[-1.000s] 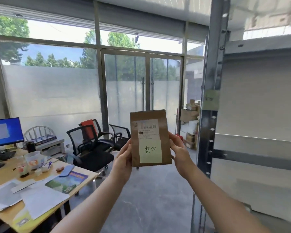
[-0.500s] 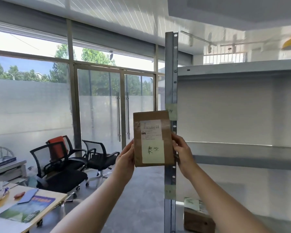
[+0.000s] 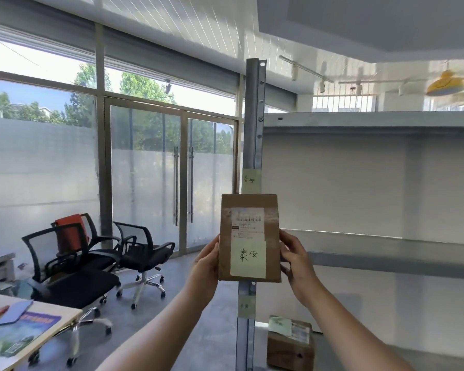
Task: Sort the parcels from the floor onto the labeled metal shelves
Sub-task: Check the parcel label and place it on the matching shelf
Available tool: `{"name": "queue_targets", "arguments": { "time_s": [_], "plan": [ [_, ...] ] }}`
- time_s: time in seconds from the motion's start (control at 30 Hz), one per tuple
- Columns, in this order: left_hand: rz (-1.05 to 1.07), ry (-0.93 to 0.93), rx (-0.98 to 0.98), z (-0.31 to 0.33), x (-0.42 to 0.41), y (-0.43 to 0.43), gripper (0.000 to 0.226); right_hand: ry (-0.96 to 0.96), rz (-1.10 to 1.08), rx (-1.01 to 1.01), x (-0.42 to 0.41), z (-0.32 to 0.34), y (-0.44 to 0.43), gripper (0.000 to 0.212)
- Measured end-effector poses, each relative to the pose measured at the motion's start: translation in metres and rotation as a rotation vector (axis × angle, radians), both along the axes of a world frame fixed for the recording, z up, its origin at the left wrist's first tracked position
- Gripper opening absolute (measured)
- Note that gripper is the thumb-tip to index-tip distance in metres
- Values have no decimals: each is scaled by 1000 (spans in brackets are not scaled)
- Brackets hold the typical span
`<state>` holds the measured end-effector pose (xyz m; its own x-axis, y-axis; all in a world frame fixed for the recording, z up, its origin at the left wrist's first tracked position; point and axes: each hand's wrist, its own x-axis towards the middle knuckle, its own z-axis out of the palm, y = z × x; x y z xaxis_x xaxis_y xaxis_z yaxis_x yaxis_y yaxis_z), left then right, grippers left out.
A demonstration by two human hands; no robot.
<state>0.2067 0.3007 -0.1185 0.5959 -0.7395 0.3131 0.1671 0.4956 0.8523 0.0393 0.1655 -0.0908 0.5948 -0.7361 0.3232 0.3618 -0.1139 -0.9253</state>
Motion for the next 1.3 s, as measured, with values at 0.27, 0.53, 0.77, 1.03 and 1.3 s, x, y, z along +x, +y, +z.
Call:
{"name": "queue_targets", "arguments": {
  "time_s": [0.27,0.53,0.77,1.03,1.3],
  "plan": [
    [-4,44,23,-5,-3,-5,37,-3,10,40,-6,-4,-3,37],
    [-12,16,23,-7,-3,-10,39,8,6,28,-13,-2,-6,37],
    [-71,10,28,-2,-21,-26,40,-18,-23,35,-35,-6,-17,37],
    [-215,79,-13,3,-50,-84,65,-31,-125,-10,-83,14,-52,36],
    [-177,58,9,39,-73,-128,68,-9,-178,-16,-102,48,-93,34]
  ]
}}
